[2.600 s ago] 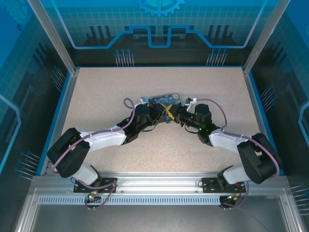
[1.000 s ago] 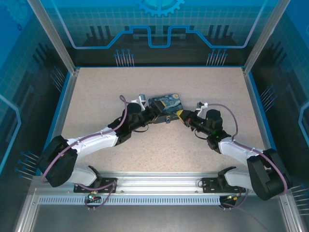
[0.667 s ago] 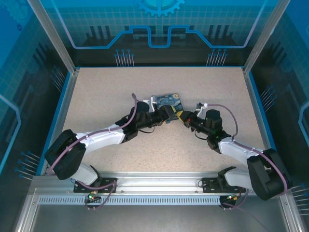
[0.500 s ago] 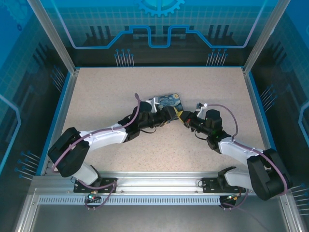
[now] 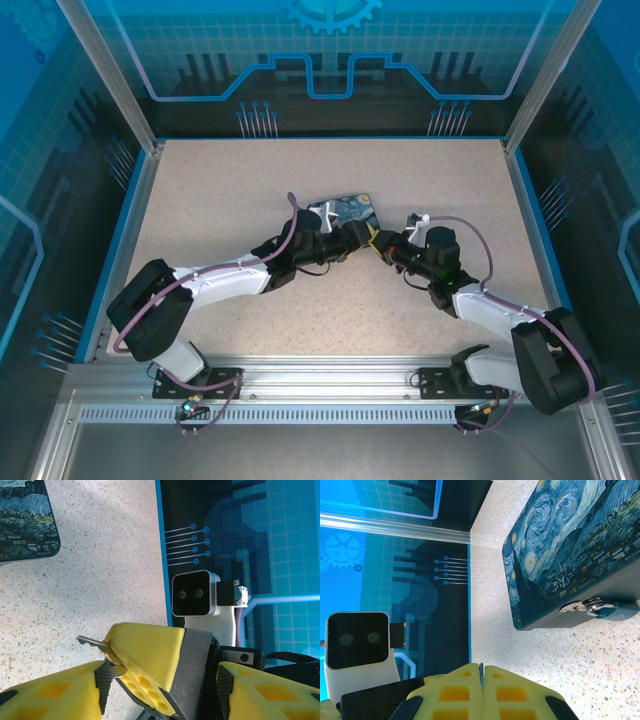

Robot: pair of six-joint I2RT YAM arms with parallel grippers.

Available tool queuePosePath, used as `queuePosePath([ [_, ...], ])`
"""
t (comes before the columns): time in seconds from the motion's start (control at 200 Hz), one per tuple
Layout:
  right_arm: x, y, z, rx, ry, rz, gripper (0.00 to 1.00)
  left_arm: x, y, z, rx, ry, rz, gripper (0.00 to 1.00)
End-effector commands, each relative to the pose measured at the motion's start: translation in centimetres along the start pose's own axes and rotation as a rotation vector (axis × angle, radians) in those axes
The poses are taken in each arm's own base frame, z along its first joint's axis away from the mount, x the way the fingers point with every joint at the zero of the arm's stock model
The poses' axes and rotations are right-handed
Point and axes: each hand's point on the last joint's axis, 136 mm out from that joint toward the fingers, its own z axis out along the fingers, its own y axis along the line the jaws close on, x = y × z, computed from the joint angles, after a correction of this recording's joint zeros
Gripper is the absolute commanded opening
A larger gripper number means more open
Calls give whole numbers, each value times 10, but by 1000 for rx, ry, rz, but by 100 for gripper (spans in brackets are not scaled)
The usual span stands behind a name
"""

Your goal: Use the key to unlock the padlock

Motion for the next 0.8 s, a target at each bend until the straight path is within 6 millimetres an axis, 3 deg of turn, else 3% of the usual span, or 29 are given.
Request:
queuePosePath([
  [0.0, -4, 3, -1, -9, -6, -19, 0, 18, -27, 8, 80, 61, 11, 59],
  [0.21, -6, 2, 1, -7, -11, -8, 0, 40, -38, 20, 110, 104, -3, 58],
  [0.34, -7, 2, 1, -6, -12, -10, 0, 41, -39, 21, 119, 92, -10, 57],
  [0.555, -14, -19, -10, 47, -36, -10, 0, 8, -36, -18, 58, -21, 91, 60],
  [0.795, -26, -21, -15, 41, -28, -60, 0, -18, 13, -57, -91, -86, 149, 68],
])
